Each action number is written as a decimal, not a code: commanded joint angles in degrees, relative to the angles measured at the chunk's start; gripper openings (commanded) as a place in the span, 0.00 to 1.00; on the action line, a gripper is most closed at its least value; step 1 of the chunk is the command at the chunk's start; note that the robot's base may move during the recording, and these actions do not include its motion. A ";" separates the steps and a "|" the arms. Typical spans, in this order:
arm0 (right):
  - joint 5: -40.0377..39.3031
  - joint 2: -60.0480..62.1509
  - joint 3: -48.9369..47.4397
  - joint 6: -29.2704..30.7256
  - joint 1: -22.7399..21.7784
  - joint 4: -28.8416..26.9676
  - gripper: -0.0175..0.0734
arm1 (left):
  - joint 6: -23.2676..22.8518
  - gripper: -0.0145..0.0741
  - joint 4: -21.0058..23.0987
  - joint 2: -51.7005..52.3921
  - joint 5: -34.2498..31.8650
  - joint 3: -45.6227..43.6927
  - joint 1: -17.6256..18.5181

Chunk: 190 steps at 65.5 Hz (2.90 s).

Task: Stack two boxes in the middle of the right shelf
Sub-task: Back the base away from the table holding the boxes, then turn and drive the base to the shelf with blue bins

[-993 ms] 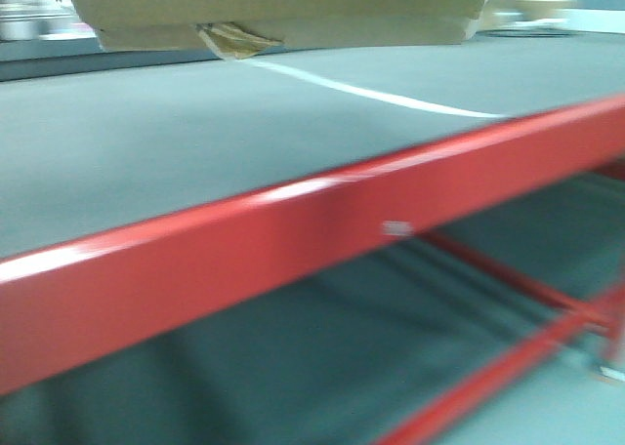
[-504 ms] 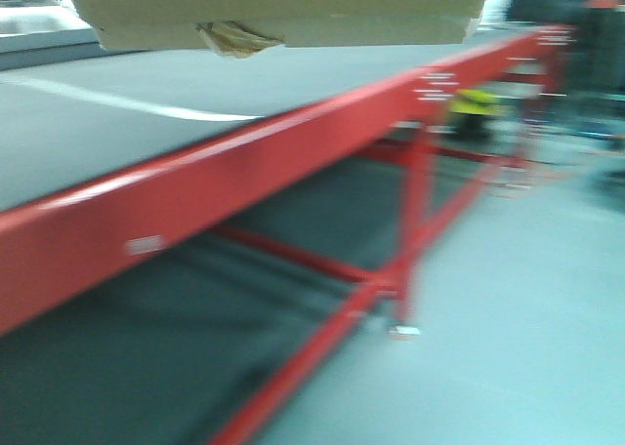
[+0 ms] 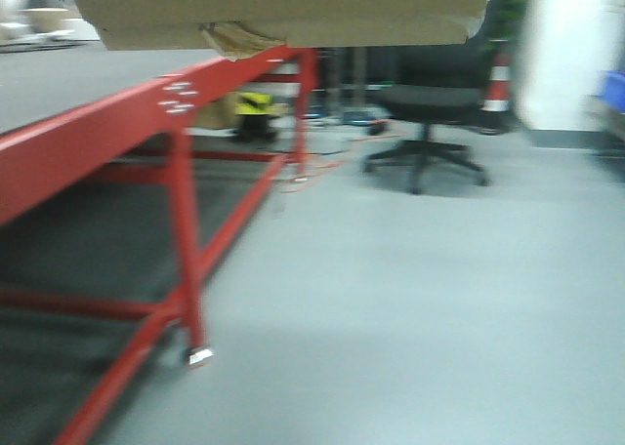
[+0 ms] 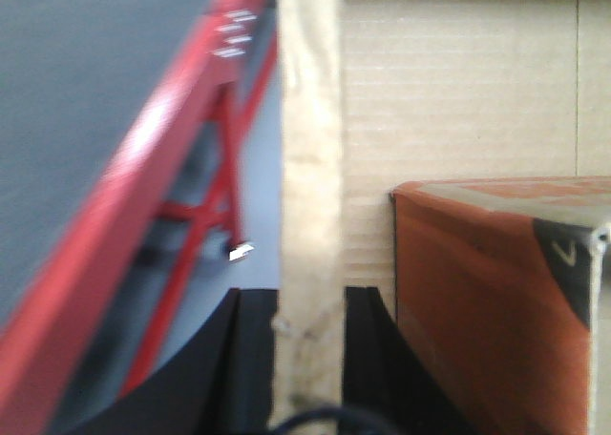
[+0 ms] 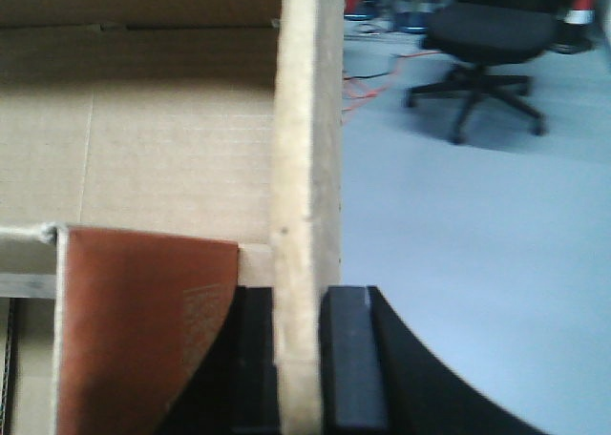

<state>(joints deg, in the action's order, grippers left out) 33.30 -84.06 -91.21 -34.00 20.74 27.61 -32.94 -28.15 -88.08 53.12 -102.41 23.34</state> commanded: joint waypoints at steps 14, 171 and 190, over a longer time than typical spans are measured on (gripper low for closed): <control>-5.22 0.70 -0.70 -0.12 -0.21 1.04 0.01 | -0.20 0.04 -0.70 0.12 -1.93 -0.73 -0.27; -5.48 0.70 -0.70 -0.12 -0.21 1.04 0.01 | -0.20 0.04 -0.70 0.12 -1.93 -0.73 -0.27; -5.48 0.70 -0.70 -0.12 -0.21 1.04 0.01 | -0.20 0.04 -0.70 0.12 -1.93 -0.73 -0.27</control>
<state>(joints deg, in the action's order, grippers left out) 32.97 -84.39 -91.21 -34.00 20.74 27.71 -32.94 -28.27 -88.28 53.12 -102.54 23.34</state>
